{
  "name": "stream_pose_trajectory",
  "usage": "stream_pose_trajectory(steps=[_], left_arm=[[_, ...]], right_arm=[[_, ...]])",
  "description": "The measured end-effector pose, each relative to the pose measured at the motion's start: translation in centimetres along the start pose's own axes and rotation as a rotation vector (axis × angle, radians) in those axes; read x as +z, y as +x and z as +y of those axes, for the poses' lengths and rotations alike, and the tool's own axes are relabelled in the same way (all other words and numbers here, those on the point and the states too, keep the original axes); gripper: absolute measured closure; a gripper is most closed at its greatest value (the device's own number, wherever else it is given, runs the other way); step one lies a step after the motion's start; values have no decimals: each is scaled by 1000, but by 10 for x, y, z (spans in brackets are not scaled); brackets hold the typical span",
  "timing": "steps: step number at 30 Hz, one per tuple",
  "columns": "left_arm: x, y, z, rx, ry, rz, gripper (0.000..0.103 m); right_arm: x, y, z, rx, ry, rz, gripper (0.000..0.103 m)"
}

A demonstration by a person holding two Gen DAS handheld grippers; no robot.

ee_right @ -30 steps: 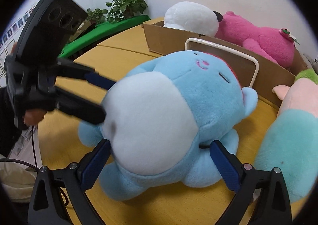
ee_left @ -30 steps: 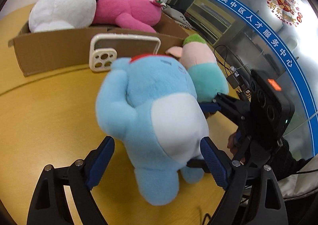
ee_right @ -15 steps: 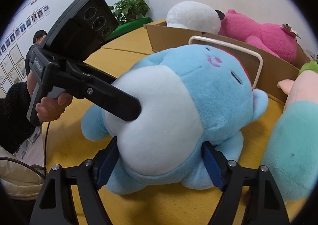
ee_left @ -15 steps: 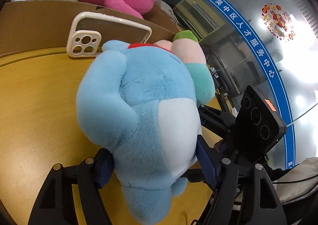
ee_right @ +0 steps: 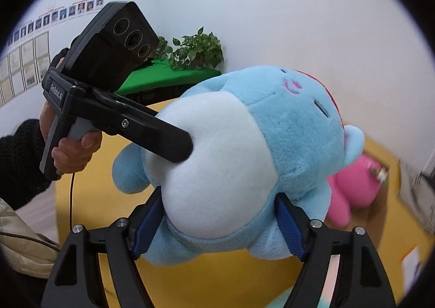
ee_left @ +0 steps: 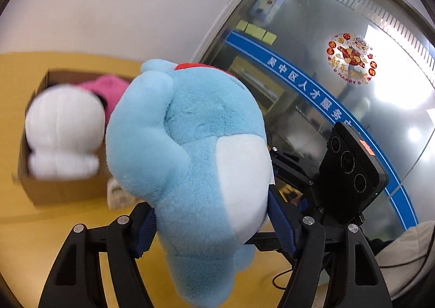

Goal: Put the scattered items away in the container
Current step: 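Lift the blue cat with both grippers and carry it over the box, then lower the blue cat beside the panda and open both grippers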

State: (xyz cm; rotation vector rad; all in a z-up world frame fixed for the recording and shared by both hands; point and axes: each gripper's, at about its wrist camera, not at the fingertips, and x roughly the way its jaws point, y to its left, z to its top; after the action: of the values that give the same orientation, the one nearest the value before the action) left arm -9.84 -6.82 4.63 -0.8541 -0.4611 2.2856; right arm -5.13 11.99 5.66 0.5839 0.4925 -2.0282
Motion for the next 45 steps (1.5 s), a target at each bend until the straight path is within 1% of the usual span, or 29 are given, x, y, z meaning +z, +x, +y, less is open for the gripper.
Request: stream_pose_trajectory(steps=[1, 4, 6, 9, 11, 14, 15, 17, 19, 21, 23, 24, 26, 27, 28, 29, 30, 31, 32, 33, 34, 36, 39, 40, 41, 42, 43, 44, 45], left_arm=[[14, 7, 10, -1, 9, -9, 26], [53, 32, 16, 1, -2, -33, 26], [70, 52, 24, -3, -23, -36, 26], [84, 84, 46, 11, -72, -21, 26], [80, 107, 65, 39, -115, 14, 26], [61, 140, 89, 88, -167, 106, 26], [53, 148, 92, 105, -157, 140, 26], [40, 157, 85, 149, -90, 194, 25], [31, 162, 81, 197, -70, 235, 20], [29, 160, 80, 232, -88, 253, 20], [31, 147, 79, 241, -103, 242, 20], [32, 139, 77, 248, -106, 224, 21], [34, 118, 72, 257, -99, 174, 21], [37, 108, 70, 260, -96, 151, 21], [39, 101, 69, 268, -95, 132, 21], [40, 97, 70, 274, -95, 123, 21], [38, 93, 70, 283, -98, 119, 21], [36, 92, 71, 296, -98, 125, 21], [32, 92, 71, 314, -88, 139, 21], [28, 92, 72, 330, -77, 151, 21], [23, 92, 77, 349, -75, 163, 21], [17, 93, 88, 359, -111, 184, 21], [5, 87, 92, 364, -145, 188, 21], [4, 83, 88, 361, -142, 182, 21], [3, 77, 81, 349, -132, 168, 21], [3, 71, 73, 337, -119, 151, 21], [3, 63, 62, 333, -107, 130, 21], [3, 56, 52, 339, -96, 112, 19], [2, 49, 41, 350, -83, 91, 12]], right_arm=[[9, 3, -13, -1, -16, -4, 26], [33, 19, -55, -2, -46, -4, 26], [46, 36, -85, -12, -61, 13, 26], [55, 66, -122, -14, -73, 48, 26], [51, 94, -146, 10, -58, 86, 26], [30, 134, -167, 63, -29, 178, 26], [21, 144, -167, 78, -30, 213, 26], [1, 161, -160, 87, -77, 288, 26], [-8, 163, -152, 85, -118, 327, 26], [-11, 158, -153, 100, -114, 336, 26], [-10, 141, -160, 94, -109, 308, 28], [-6, 129, -166, 93, -97, 285, 28], [8, 100, -182, 97, -38, 191, 28], [18, 88, -192, 108, 14, 131, 28], [30, 81, -204, 119, 78, 75, 28], [38, 80, -206, 120, 130, 48, 28], [45, 87, -206, 102, 172, 46, 28], [51, 105, -209, 71, 189, 74, 29], [52, 128, -208, 46, 186, 131, 37], [50, 152, -201, 15, 171, 197, 38], [46, 166, -191, -12, 155, 229, 38], [44, 177, -185, -27, 168, 244, 32], [47, 176, -176, -105, 170, 263, 29], [48, 173, -170, -130, 166, 260, 25], [49, 164, -163, -152, 167, 253, 23], [48, 153, -153, -167, 175, 245, 24], [48, 144, -146, -182, 187, 221, 24], [48, 129, -140, -209, 211, 175, 22], [44, 109, -132, -240, 244, 134, 20]])
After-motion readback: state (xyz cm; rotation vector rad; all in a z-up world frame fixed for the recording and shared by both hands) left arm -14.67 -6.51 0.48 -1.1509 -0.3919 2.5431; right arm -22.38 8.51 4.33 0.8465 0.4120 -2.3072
